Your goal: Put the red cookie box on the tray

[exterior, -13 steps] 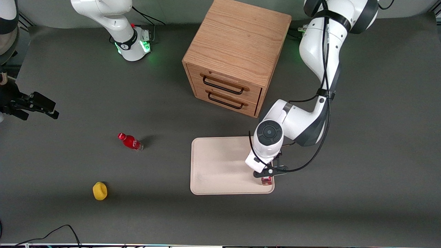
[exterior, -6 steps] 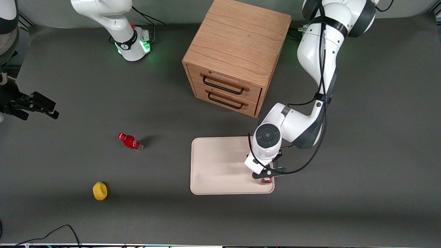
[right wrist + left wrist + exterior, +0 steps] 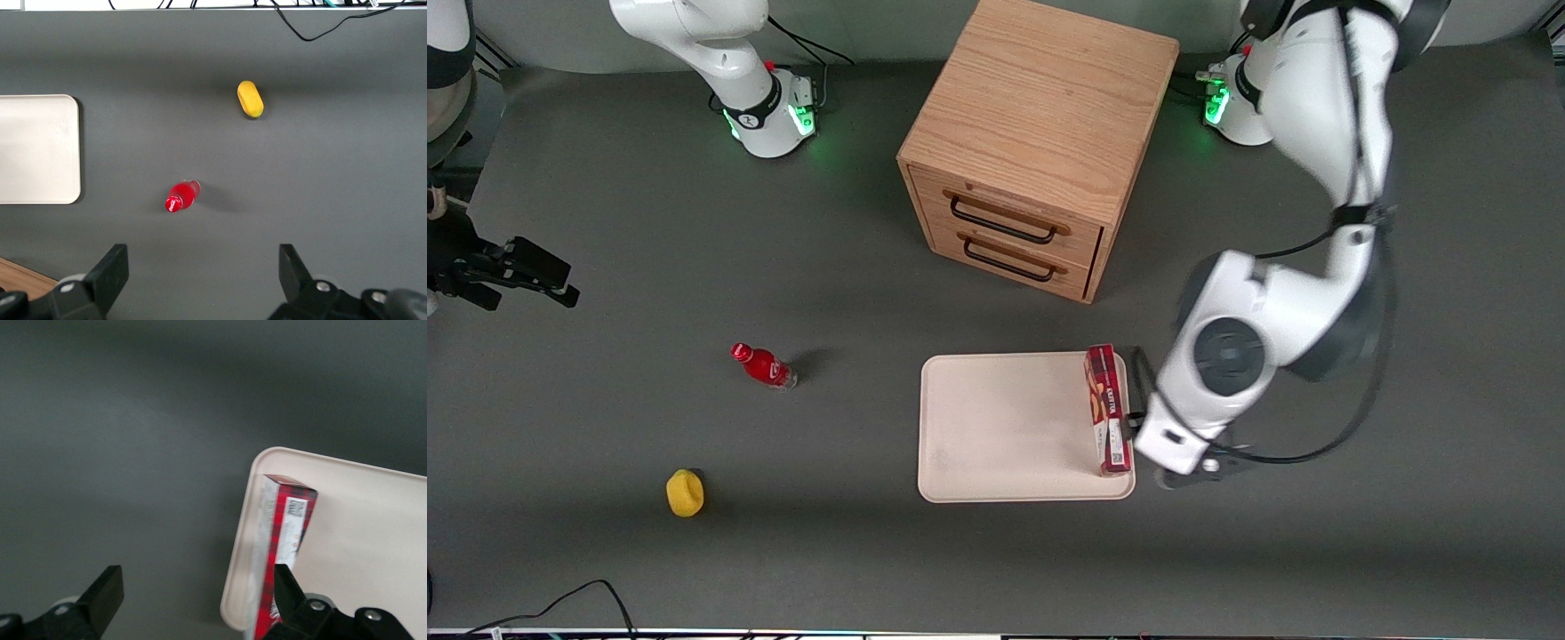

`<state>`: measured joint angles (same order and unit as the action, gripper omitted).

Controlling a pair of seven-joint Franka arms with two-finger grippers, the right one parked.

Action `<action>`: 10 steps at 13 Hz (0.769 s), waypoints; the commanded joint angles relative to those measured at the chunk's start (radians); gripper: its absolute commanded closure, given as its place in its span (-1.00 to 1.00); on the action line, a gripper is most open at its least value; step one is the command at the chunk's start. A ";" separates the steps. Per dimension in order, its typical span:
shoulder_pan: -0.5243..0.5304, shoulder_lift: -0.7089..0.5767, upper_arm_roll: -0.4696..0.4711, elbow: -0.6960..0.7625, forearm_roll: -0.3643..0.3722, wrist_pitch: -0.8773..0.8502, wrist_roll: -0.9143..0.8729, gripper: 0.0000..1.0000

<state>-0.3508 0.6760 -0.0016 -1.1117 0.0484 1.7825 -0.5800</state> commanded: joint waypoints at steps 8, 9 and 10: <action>0.275 -0.324 0.008 -0.272 0.034 -0.005 0.438 -1.00; 0.315 -0.346 0.006 -0.304 0.030 0.021 0.495 -1.00; 0.347 -0.349 0.006 -0.310 0.024 0.023 0.549 -1.00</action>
<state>-0.0565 0.3993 0.0154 -1.3165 0.0720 1.7616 -0.1295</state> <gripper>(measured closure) 0.000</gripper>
